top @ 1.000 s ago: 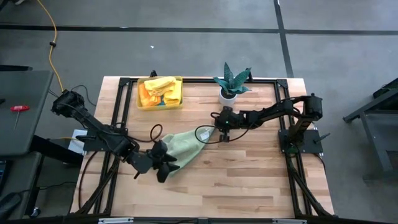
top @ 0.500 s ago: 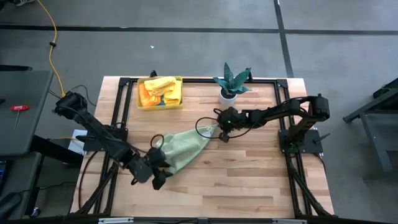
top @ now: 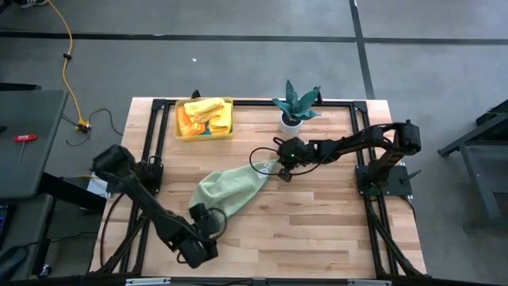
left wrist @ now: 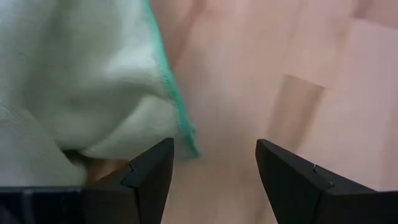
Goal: Fold microfiber towels
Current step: Fold the green microfiber cloth
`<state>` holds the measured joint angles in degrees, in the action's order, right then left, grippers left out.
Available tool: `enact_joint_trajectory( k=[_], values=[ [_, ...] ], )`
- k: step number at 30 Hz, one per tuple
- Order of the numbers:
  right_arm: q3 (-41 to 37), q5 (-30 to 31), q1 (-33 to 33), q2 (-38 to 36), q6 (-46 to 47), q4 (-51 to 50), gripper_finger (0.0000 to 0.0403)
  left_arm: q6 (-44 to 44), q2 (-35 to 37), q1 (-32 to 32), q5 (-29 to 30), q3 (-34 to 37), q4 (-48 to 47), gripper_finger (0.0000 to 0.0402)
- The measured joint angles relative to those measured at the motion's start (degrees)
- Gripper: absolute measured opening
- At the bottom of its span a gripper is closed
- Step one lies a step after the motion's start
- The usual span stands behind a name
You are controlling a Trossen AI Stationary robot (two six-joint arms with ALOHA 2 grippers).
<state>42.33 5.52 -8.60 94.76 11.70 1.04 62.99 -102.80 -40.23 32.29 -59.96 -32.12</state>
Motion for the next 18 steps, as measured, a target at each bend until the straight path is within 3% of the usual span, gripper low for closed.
enact_joint_trajectory(
  k=[5,12,18],
  values=[
    [0.0,0.0,0.0,0.0,-0.1,0.0,0.0001,2.2,-5.1,0.0,2.5,-5.5,-8.8,0.0216],
    [0.0,0.0,0.0,0.0,-0.1,0.0,0.0000,11.0,-7.6,0.0,3.1,-7.2,-18.9,0.0215],
    [0.0,0.0,0.0,0.0,-0.2,0.0,0.0000,13.4,-7.6,0.0,5.2,-7.2,-18.1,0.0191]
  ],
)
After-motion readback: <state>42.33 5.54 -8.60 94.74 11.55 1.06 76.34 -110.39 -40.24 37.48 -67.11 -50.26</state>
